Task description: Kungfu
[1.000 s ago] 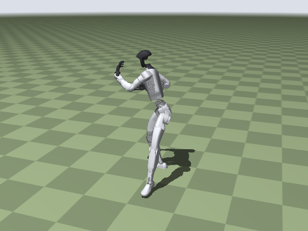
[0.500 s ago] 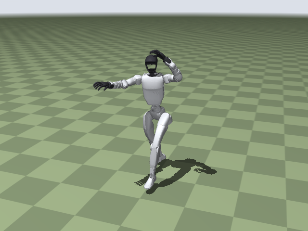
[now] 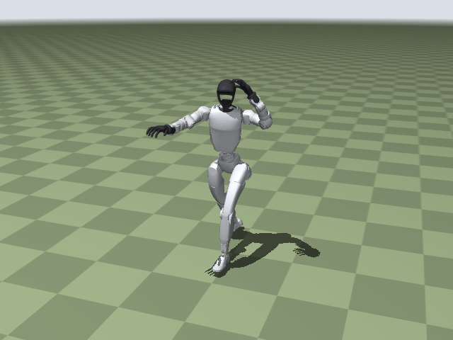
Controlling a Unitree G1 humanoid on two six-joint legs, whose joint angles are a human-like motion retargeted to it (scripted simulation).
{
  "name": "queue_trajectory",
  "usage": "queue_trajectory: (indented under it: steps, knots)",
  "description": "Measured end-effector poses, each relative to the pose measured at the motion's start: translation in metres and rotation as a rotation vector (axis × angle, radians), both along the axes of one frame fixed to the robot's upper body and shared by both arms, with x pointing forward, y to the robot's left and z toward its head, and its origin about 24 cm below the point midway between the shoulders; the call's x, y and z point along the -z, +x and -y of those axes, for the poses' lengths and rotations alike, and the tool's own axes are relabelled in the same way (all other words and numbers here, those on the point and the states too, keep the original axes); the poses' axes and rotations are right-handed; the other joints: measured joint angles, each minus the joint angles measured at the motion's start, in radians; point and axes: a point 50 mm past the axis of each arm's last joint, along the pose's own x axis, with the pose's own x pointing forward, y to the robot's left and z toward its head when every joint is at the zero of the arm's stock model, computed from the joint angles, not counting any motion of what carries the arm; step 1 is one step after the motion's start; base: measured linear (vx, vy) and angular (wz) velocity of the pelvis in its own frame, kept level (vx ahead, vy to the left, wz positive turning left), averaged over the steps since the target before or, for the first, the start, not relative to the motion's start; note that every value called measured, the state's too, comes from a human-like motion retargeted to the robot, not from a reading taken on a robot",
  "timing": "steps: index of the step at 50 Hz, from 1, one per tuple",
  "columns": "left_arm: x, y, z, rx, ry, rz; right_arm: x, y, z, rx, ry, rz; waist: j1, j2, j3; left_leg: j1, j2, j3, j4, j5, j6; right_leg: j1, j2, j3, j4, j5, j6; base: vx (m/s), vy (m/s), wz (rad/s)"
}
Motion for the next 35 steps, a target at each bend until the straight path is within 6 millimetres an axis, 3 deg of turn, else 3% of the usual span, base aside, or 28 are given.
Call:
queue_trajectory:
  steps: [4,7,12,14,15,17,20,22,25,27,29,30,31,32,33,35]
  knots:
    - [0.019,0.014,0.007,0.086,0.014,-0.090,0.015,0.009,-0.016,-0.121,0.309,0.102,-0.016,-0.004,0.000,0.035,-0.012,-0.001,0.008,0.043,0.033,0.034,-0.006,-0.002,-0.017,0.165,0.029,0.38,0.07,0.02]
    - [0.042,0.030,0.025,0.154,0.060,-0.177,0.030,0.018,-0.036,-0.279,0.680,0.154,-0.030,0.003,-0.010,0.056,-0.015,-0.018,0.010,0.052,0.074,0.049,0.014,-0.019,-0.030,0.360,0.036,0.40,0.02,0.19]
    - [0.105,0.061,0.070,0.286,0.149,-0.381,0.055,0.035,-0.102,-0.776,1.443,0.163,-0.056,0.065,-0.031,0.150,-0.014,-0.056,-0.022,0.037,0.114,0.019,0.045,-0.035,0.067,0.752,0.036,0.37,0.09,0.04]
    - [0.139,0.073,0.088,0.362,0.153,-0.499,0.072,0.036,-0.134,-1.003,1.707,0.118,-0.093,0.109,-0.047,0.226,-0.038,-0.074,-0.067,0.041,0.141,-0.009,0.044,-0.039,0.158,0.836,0.036,0.44,0.23,0.29]
    - [0.156,0.077,0.093,0.387,0.156,-0.554,0.081,0.033,-0.151,-1.124,1.824,0.090,-0.116,0.135,-0.059,0.262,-0.038,-0.090,-0.087,0.043,0.148,-0.033,0.055,-0.050,0.211,0.836,0.036,0.44,0.17,0.20]
    - [0.183,0.085,0.099,0.411,0.121,-0.643,0.099,0.024,-0.177,-1.329,1.968,-0.013,-0.170,0.190,-0.060,0.345,-0.057,-0.133,-0.128,0.047,0.153,-0.120,0.122,0.021,0.334,0.617,0.036,0.41,0.15,0.34]
    - [0.198,0.097,0.088,0.318,-0.001,-0.614,0.138,0.000,-0.204,-1.537,1.992,-0.247,-0.246,0.264,-0.017,0.497,-0.065,-0.136,-0.192,0.058,0.161,-0.294,0.281,0.252,0.480,0.330,0.036,0.31,0.24,-0.29]
    - [0.193,0.109,0.061,0.137,-0.141,-0.481,0.186,-0.024,-0.209,-1.478,1.998,-0.363,-0.272,0.278,-0.004,0.605,-0.087,-0.036,-0.297,0.084,0.180,-0.427,0.255,0.330,0.460,0.276,0.012,0.22,0.58,-1.37]
    - [0.170,0.135,-0.001,-0.279,-0.265,-0.215,0.266,-0.080,-0.190,-1.270,2.110,-0.365,-0.351,0.322,0.010,0.726,-0.071,0.035,-0.400,0.093,0.158,-0.609,0.303,0.297,0.273,0.292,-0.167,0.30,0.30,-0.73]
    - [0.163,0.164,-0.061,-0.633,-0.337,-0.183,0.314,-0.138,-0.165,-1.164,2.259,-0.324,-0.451,0.358,0.060,0.816,-0.079,0.040,-0.463,0.094,0.161,-0.688,0.359,0.316,0.094,0.400,-0.253,0.28,0.15,0.26]
    - [0.172,0.187,-0.119,-0.970,-0.424,-0.383,0.345,-0.207,-0.124,-0.981,2.428,-0.253,-0.582,0.379,0.149,0.915,-0.097,0.001,-0.507,0.099,0.167,-0.742,0.370,0.296,-0.066,0.530,-0.290,0.14,0.10,1.16]
    - [0.180,0.188,-0.149,-1.128,-0.470,-0.556,0.353,-0.243,-0.102,-0.871,2.477,-0.189,-0.649,0.384,0.189,0.955,-0.108,-0.029,-0.525,0.103,0.170,-0.774,0.363,0.274,-0.132,0.575,-0.295,0.09,0.02,1.50]
    - [0.181,0.182,-0.179,-1.295,-0.391,-0.770,0.353,-0.278,-0.075,-0.742,2.455,-0.088,-0.707,0.405,0.192,0.954,-0.109,-0.064,-0.537,0.106,0.172,-0.842,0.358,0.246,-0.185,0.580,-0.304,0.09,-0.05,1.41]
    - [0.183,0.166,-0.209,-1.452,-0.386,-0.927,0.348,-0.311,-0.053,-0.619,2.407,-0.008,-0.761,0.422,0.196,0.956,-0.111,-0.093,-0.549,0.109,0.173,-0.904,0.353,0.211,-0.228,0.571,-0.301,0.09,-0.11,1.07]
    - [0.183,0.150,-0.234,-1.597,-0.455,-0.950,0.341,-0.339,-0.035,-0.505,2.333,0.056,-0.806,0.431,0.199,0.962,-0.115,-0.108,-0.562,0.111,0.173,-0.957,0.346,0.160,-0.252,0.534,-0.276,0.08,-0.12,0.61]
    - [0.172,0.128,-0.254,-1.659,-0.549,-0.745,0.328,-0.379,-0.013,-0.329,2.188,0.110,-0.863,0.398,0.217,1.005,-0.133,-0.096,-0.584,0.108,0.167,-1.012,0.355,0.126,-0.239,0.455,-0.228,0.03,-0.17,-0.01]
